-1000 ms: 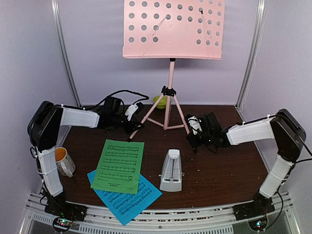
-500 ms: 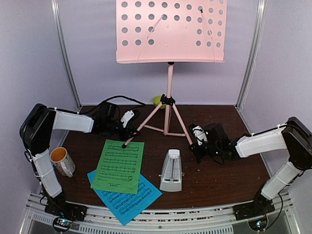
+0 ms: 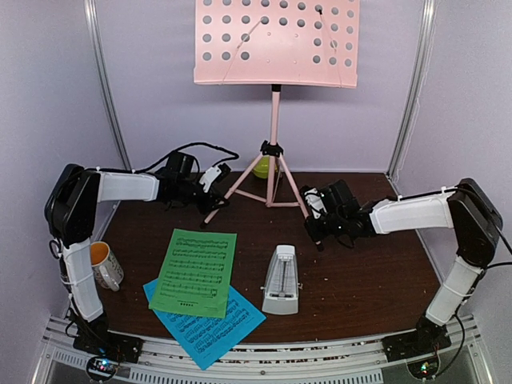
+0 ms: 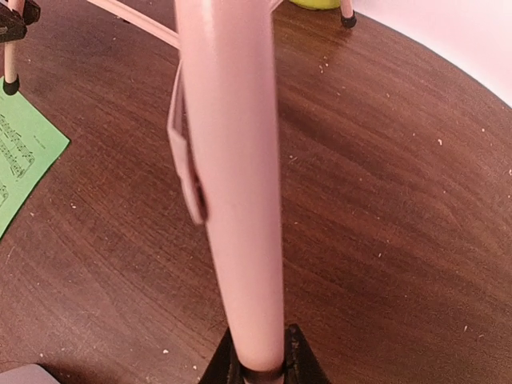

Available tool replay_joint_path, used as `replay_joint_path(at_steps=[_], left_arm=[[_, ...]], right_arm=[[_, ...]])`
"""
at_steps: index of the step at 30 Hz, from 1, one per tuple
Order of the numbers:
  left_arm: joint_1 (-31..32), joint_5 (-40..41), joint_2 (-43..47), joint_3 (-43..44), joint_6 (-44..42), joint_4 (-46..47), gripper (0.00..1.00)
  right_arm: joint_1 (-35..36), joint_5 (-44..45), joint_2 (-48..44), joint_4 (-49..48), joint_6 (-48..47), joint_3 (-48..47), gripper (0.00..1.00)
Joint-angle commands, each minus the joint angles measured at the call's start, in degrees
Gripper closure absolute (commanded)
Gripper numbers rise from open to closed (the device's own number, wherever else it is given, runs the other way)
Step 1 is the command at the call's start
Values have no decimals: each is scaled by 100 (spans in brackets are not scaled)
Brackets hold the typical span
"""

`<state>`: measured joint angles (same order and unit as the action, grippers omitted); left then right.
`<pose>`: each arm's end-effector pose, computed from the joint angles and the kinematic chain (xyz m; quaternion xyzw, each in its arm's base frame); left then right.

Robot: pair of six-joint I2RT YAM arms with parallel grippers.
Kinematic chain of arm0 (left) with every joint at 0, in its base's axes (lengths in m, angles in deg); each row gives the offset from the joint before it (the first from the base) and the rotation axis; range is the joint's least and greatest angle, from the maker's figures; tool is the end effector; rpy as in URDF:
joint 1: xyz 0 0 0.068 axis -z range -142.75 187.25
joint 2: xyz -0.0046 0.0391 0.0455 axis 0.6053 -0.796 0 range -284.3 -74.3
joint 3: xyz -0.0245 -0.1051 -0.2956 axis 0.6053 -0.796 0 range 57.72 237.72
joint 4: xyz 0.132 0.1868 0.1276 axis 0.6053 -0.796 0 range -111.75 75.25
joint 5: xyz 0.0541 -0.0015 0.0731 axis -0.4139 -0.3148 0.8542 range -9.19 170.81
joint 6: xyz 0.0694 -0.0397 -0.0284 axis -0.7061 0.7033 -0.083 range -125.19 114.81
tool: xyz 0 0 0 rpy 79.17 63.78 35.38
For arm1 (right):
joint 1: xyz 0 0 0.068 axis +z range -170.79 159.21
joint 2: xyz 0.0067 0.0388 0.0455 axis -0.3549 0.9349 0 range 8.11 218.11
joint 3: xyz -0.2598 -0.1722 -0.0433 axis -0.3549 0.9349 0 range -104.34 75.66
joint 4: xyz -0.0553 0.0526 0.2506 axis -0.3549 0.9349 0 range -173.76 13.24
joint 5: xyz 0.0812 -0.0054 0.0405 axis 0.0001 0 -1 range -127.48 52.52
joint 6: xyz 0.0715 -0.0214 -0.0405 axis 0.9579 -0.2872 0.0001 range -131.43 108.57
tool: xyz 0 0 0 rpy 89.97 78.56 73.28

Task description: Set up the instrument practice props

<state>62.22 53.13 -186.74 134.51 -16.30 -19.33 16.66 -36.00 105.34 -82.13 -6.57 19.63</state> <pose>0.4193 -0.2335 0.2126 0.3685 0.8063 -0.2647 0.3794 0.3123 0.2369 0.2005 -0.2521 0.8811 0.1334 0.3773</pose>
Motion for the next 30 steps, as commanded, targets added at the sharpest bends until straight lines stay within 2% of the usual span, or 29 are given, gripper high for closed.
replay_joint_path(at_steps=[1, 9, 14, 23, 30], left_arm=[[-510, 775, -71, 115, 904, -415, 100], [-575, 938, 213, -449, 685, -403, 100], [-604, 1064, 210, -586, 568, -408, 100], [-803, 1209, -192, 110, 402, -742, 100], [-960, 1098, -305, 331, 521, -721, 100]], right_arm=[[-142, 402, -33, 509, 358, 43, 100], [-80, 268, -723, -129, 846, 1501, 100], [52, 252, -884, -369, 1121, 2031, 100], [82, 155, -466, -185, 1097, 1319, 100], [260, 30, -236, -203, 1242, 912, 100]])
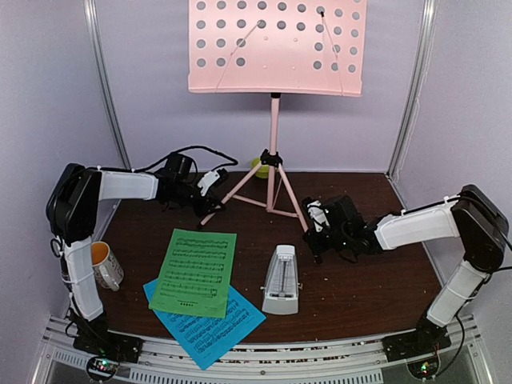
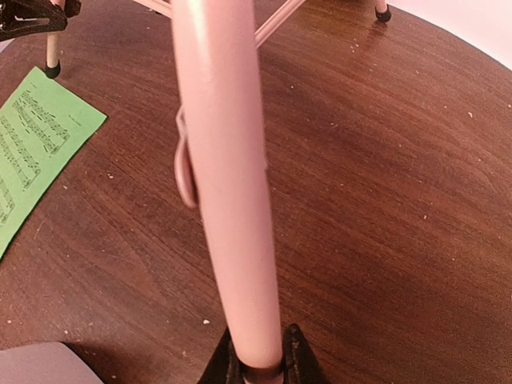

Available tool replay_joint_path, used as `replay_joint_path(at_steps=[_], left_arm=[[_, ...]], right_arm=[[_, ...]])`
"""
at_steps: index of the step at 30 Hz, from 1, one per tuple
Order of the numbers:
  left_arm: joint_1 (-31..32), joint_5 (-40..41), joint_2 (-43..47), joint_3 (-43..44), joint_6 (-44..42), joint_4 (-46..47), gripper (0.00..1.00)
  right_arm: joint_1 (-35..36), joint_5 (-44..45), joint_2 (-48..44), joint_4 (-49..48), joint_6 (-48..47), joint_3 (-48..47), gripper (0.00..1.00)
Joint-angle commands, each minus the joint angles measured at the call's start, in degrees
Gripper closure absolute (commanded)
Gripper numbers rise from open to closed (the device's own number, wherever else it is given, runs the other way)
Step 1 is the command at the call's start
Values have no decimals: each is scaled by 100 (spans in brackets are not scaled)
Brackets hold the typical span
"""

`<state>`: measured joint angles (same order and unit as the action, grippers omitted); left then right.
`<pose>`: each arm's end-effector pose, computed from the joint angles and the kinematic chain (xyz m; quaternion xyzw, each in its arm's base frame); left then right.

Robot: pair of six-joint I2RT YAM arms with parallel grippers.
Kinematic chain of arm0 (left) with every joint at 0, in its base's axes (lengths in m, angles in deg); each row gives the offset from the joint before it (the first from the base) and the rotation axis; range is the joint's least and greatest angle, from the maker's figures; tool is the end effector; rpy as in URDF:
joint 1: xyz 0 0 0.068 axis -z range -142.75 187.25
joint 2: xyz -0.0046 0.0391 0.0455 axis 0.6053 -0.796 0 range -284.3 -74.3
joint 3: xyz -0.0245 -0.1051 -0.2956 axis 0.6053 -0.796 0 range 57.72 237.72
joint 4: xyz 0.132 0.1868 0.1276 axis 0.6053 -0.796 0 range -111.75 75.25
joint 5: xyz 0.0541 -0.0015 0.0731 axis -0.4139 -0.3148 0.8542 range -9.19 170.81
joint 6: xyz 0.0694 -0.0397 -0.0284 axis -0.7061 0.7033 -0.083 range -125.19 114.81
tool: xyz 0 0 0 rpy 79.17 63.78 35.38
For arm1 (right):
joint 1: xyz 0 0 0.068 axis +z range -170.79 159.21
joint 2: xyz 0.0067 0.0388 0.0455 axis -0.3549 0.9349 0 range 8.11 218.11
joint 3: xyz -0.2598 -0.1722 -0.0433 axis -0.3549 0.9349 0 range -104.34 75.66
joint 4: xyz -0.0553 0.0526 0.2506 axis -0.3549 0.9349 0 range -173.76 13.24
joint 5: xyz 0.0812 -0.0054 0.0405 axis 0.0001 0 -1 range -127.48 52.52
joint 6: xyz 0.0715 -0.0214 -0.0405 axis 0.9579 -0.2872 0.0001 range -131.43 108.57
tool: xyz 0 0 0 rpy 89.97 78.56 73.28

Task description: Set up the instrument practice props

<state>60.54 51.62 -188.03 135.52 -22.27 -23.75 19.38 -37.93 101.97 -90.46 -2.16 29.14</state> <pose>0.4229 -0.2217 0.2009 0.3991 0.8056 -0.2525 0.3578 0.2777 0.2353 0.1832 -0.2436 0.8754 0.1779 0.3777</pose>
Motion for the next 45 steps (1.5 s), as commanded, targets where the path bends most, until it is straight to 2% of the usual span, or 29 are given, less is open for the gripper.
replay_joint_path(at_steps=[1, 8, 9, 10, 12, 14, 16, 18, 20, 21, 24, 25, 26, 27, 30, 33, 36, 38, 41, 43, 45], left_arm=[[-793, 1252, -194, 255, 1123, -294, 100], [-799, 1058, -348, 174, 1462, -176, 100], [-795, 1018, -351, 162, 1553, -150, 96], [-795, 978, -347, 151, 1657, -125, 90], [-793, 939, -291, 85, 1861, -64, 75], [-794, 873, -151, -76, 2002, 90, 63], [-792, 875, 83, -287, 2136, 268, 53], [-791, 844, 409, -533, 2252, 443, 43], [-795, 898, 765, -788, 2376, 594, 35], [-796, 939, 937, -917, 2434, 684, 28], [-796, 1066, 1514, -1345, 2663, 867, 21], [-791, 1099, 1795, -1488, 2774, 913, 16], [-786, 1149, 2018, -1619, 2862, 923, 5], [-783, 1198, 2226, -1757, 2939, 899, 3], [-782, 1530, 2990, -2212, 3210, 803, 2], [-783, 1943, 3770, -2585, 3453, 530, 2], [-783, 2359, 4249, -2507, 3624, -320, 2], [-786, 2716, 4562, -2647, 4015, -497, 2], [-790, 3325, 5317, -3289, 4678, -215, 2], [-815, 3249, 5707, -3636, 4770, -54, 2], [-818, 3045, 5811, -3613, 4764, -441, 2]], right_arm=[[3, 213, 140, 621, 817, -43, 100], [48, 106, 119, 584, 849, 4, 100], [59, 105, 93, 606, 836, -7, 100], [69, 94, 64, 641, 812, -24, 100], [86, 45, -10, 724, 779, -73, 90], [118, -24, -139, 770, 745, -104, 78], [145, -54, -359, 846, 743, -121, 60], [169, -105, -580, 874, 753, -129, 49], [183, -100, -836, 942, 775, -132, 42], [189, -100, -963, 972, 777, -146, 39], [199, -86, -1340, 1115, 777, -218, 33], [202, -88, -1478, 1155, 773, -225, 31], [207, -79, -1617, 1191, 777, -226, 29], [203, -66, -1744, 1223, 777, -218, 26], [201, -37, -2155, 1379, 756, -194, 11], [205, 27, -2626, 1468, 690, -66, 5], [202, 187, -3148, 1536, 450, 97, 1], [194, 729, -3520, 1537, 373, 305, 0], [99, 1328, -4011, 1482, 316, 625, 0], [43, 1305, -4252, 1600, 224, 715, 0], [-2, 1165, -4406, 1682, 264, 761, 0]])
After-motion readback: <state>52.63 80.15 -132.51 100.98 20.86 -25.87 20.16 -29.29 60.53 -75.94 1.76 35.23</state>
